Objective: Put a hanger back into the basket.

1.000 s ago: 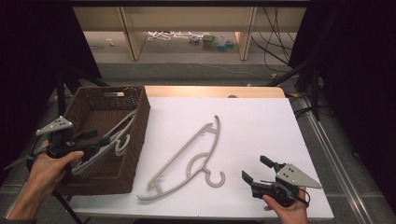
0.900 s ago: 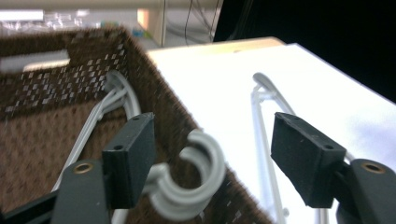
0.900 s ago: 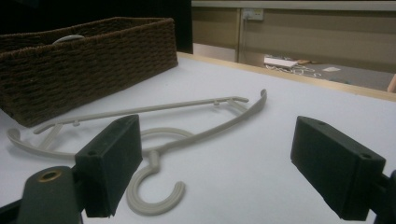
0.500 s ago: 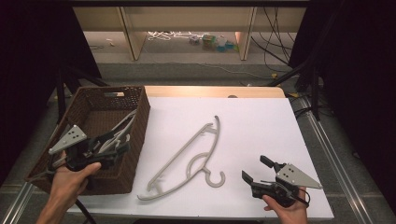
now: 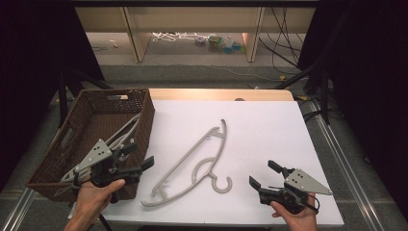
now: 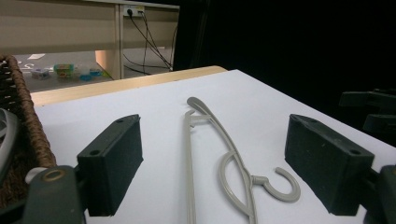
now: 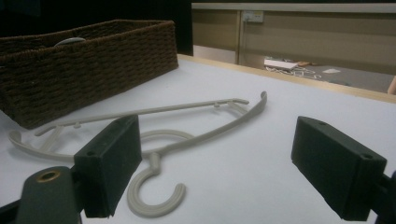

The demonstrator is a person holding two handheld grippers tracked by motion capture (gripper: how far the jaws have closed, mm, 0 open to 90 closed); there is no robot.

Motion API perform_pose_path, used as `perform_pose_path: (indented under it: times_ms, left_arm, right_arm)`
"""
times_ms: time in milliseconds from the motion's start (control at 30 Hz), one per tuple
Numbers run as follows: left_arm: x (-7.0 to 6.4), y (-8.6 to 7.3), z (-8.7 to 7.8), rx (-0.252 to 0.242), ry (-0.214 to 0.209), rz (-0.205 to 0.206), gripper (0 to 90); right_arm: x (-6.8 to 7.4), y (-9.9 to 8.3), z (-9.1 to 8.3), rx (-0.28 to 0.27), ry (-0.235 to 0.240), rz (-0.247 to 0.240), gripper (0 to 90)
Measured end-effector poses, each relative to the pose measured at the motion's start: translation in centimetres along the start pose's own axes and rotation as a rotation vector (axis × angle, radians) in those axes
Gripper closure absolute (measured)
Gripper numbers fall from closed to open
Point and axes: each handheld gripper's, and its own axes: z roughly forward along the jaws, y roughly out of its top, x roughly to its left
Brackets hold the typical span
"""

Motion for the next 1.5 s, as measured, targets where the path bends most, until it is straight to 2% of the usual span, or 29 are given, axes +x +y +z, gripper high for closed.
perform_pose_path:
  times_ms: [167, 267, 333, 467, 567, 600, 633, 700, 900, 1000, 1100, 1167, 1200, 1333, 1367, 1433, 1467, 1500]
  left_arm:
    - [-0.6, -0.6, 0.4, 0.001, -0.009, 0.010, 19.3]
    - [-1.2, -1.1, 1.0, 0.015, -0.008, 0.031, 19.3]
    - [-1.6, -1.5, 1.4, 0.019, -0.014, 0.043, 19.3]
    - [-2.2, -1.8, 2.1, 0.028, -0.027, 0.077, 19.3]
    - [-2.4, -2.0, 2.3, 0.034, -0.020, 0.080, 19.3]
    - [-2.5, -2.1, 2.4, 0.029, -0.016, 0.067, 19.3]
    - [-2.5, -2.2, 2.5, 0.027, -0.015, 0.084, 19.3]
    - [-2.5, -2.4, 2.6, 0.030, -0.017, 0.087, 19.2]
    - [-2.7, -2.9, 3.0, 0.045, -0.016, 0.087, 18.4]
    - [-3.0, -3.2, 3.4, 0.054, -0.031, 0.095, 17.6]
    - [-3.3, -3.3, 4.0, 0.076, -0.030, 0.103, 17.3]
    - [-3.6, -3.6, 4.7, 0.104, -0.041, 0.108, 16.6]
    - [-3.7, -3.7, 5.0, 0.114, -0.045, 0.120, 16.6]
    - [-4.2, -4.2, 6.1, 0.169, -0.060, 0.129, 16.2]
    - [-4.3, -4.2, 6.3, 0.181, -0.061, 0.136, 16.1]
    - [-4.3, -4.4, 6.8, 0.206, -0.076, 0.151, 16.1]
    - [-4.4, -4.4, 7.1, 0.225, -0.077, 0.157, 16.1]
    - [-4.4, -4.5, 7.4, 0.238, -0.082, 0.153, 16.2]
  right_arm:
    - [-0.1, 0.0, -0.1, 0.012, 0.002, 0.001, 16.4]
    - [-0.2, 0.0, -0.2, 0.014, -0.003, 0.004, 16.0]
    - [-0.3, -0.1, 0.0, -0.011, 0.002, 0.006, 16.0]
    - [-0.4, -0.2, -0.1, -0.009, -0.003, 0.011, 15.9]
    - [-0.5, -0.1, -0.2, 0.010, -0.004, 0.010, 15.9]
    - [-0.5, -0.1, -0.1, -0.006, -0.008, 0.011, 15.9]
    - [-0.4, -0.1, -0.1, -0.006, -0.005, 0.012, 15.9]
    - [-0.4, -0.2, 0.0, -0.019, 0.007, 0.009, 15.9]
    - [-0.4, -0.2, 0.0, -0.020, 0.009, 0.010, 15.9]
    - [-0.4, -0.2, 0.1, -0.019, 0.009, 0.009, 15.9]
    - [-0.3, -0.2, 0.1, -0.020, 0.010, 0.007, 15.9]
    - [-0.3, -0.1, 0.0, 0.000, 0.006, 0.005, 15.9]
    - [-0.3, -0.1, 0.1, -0.011, 0.009, 0.006, 15.9]
    - [-0.3, -0.1, -0.1, 0.004, 0.013, 0.003, 15.9]
    - [-0.1, -0.1, -0.1, 0.017, 0.009, 0.029, 15.9]
    - [-0.2, -0.1, 0.1, 0.008, 0.016, 0.015, 15.9]
    - [-0.1, -0.1, 0.0, 0.019, 0.005, 0.022, 16.0]
    - [-0.2, -0.1, 0.1, 0.005, 0.005, 0.000, 15.9]
